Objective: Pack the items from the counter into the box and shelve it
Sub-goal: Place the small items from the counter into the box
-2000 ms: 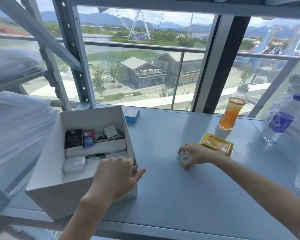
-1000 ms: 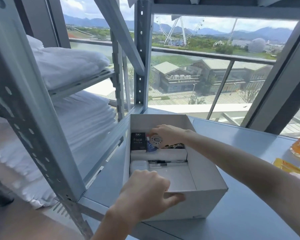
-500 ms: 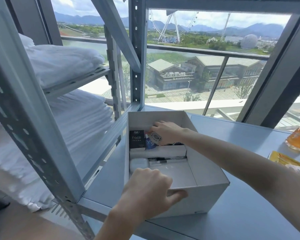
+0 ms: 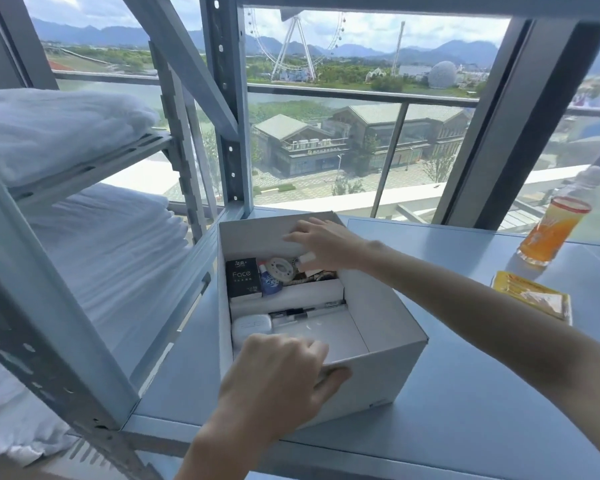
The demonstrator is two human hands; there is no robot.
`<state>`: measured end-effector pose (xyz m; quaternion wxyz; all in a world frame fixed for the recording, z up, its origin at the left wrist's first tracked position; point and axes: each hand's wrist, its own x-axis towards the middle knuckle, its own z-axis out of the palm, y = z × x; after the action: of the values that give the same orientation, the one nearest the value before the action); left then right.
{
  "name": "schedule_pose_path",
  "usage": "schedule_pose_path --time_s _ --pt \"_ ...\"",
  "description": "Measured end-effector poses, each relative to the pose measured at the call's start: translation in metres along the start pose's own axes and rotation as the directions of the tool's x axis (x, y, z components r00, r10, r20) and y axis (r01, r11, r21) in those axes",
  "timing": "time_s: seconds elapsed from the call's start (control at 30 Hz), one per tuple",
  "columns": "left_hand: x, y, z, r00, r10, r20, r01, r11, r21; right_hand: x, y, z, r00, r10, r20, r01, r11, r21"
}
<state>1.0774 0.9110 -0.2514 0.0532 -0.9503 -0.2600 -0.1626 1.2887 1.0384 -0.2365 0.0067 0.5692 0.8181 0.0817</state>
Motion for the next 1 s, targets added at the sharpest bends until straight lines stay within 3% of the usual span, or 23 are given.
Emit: schedule_pose_path --time_s 0.17,0.27,0.33,0.47,0.57,0.7,0.87,1.0 --pt "0.015 0.013 -0.008 0.996 -0.005 -0.093 -0.004 0.995 -0.095 -0.078 0.025 -0.027 0.968 0.121 -0.219 -0.098 0.989 0.111" --pt "0.037 0.036 0.002 0.976 0.128 -0.175 -0.145 0.986 -0.086 -0.139 0.043 -0.025 0.94 0.251 -0.232 -0.227 0.966 0.125" --pt "0.053 0.056 0.01 0.962 0.213 -0.169 -0.226 0.972 -0.065 -0.181 0.055 -0.017 0.91 0.367 -0.191 -0.348 0.929 0.129" --pt "0.072 0.088 0.027 0.968 0.245 -0.06 -0.246 0.969 -0.005 -0.258 0.071 0.009 0.819 0.572 -0.052 -0.559 0.815 0.152" --pt "0.085 0.111 0.04 0.966 0.254 -0.055 -0.254 0.967 0.012 -0.323 0.081 0.034 0.689 0.717 0.105 -0.724 0.677 0.134" --pt "0.102 0.147 0.065 0.949 0.306 -0.072 -0.311 0.948 -0.073 -0.393 0.092 0.061 0.526 0.803 0.282 -0.85 0.513 0.123" --pt "0.132 0.197 0.129 0.935 0.282 0.217 -0.247 0.953 -0.174 -0.45 0.114 0.071 0.451 0.843 0.294 -0.893 0.427 0.146" --pt "0.143 0.218 0.18 0.941 0.173 0.29 -0.118 0.974 -0.195 -0.472 0.142 0.073 0.457 0.838 0.297 -0.889 0.432 0.15"
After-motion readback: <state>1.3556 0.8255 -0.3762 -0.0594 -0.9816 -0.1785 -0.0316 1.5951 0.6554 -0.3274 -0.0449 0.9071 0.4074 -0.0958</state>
